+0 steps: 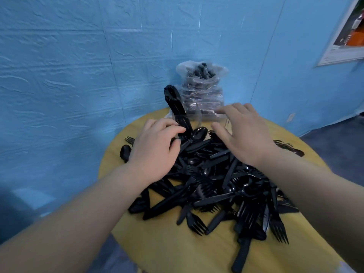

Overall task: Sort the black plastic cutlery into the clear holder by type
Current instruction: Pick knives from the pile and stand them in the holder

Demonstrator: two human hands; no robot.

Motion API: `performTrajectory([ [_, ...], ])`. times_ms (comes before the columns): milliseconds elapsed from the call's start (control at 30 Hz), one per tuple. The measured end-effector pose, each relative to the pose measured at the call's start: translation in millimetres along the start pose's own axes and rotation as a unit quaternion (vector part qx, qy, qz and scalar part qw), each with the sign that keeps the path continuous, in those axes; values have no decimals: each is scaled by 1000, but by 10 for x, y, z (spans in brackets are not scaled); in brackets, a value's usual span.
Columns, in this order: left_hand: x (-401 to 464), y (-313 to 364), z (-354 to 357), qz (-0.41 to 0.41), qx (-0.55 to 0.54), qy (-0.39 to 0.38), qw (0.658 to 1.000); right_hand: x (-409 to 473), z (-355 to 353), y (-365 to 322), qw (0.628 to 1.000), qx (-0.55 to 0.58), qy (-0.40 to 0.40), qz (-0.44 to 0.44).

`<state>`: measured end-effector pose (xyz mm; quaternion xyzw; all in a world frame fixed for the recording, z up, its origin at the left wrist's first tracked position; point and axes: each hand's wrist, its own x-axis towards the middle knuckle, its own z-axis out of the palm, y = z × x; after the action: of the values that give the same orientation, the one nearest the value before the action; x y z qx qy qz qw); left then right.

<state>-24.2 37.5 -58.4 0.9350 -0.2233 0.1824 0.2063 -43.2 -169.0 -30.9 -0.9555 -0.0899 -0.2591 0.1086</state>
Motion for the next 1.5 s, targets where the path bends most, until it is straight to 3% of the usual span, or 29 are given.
performTrajectory([
  [233, -744, 720, 186, 63, -43, -18, 997, -1187, -279, 334, 978, 126, 47, 160],
  [433, -1225, 1052, 402, 105, 37, -92, 989, -1800, -264, 391, 960, 157, 18, 232],
  [633, -1297, 994, 455, 64, 54, -23, 996, -1845, -210, 381, 954, 145, -29, 263],
  [867, -1303, 970, 493, 60, 33, 15, 998, -1917, -207, 389, 978, 73, -85, 178],
  [1033, -1300, 975, 506, 78, 39, -11, 996, -1918, -201, 420, 963, 124, -24, 237],
  [1267, -1302, 1011, 457, 68, 32, -7, 997, -1907, -187, 410, 969, 100, -58, 220],
  [1500, -1276, 1104, 406, 26, 38, -71, 996, -1885, -193, 384, 970, 84, -69, 219],
])
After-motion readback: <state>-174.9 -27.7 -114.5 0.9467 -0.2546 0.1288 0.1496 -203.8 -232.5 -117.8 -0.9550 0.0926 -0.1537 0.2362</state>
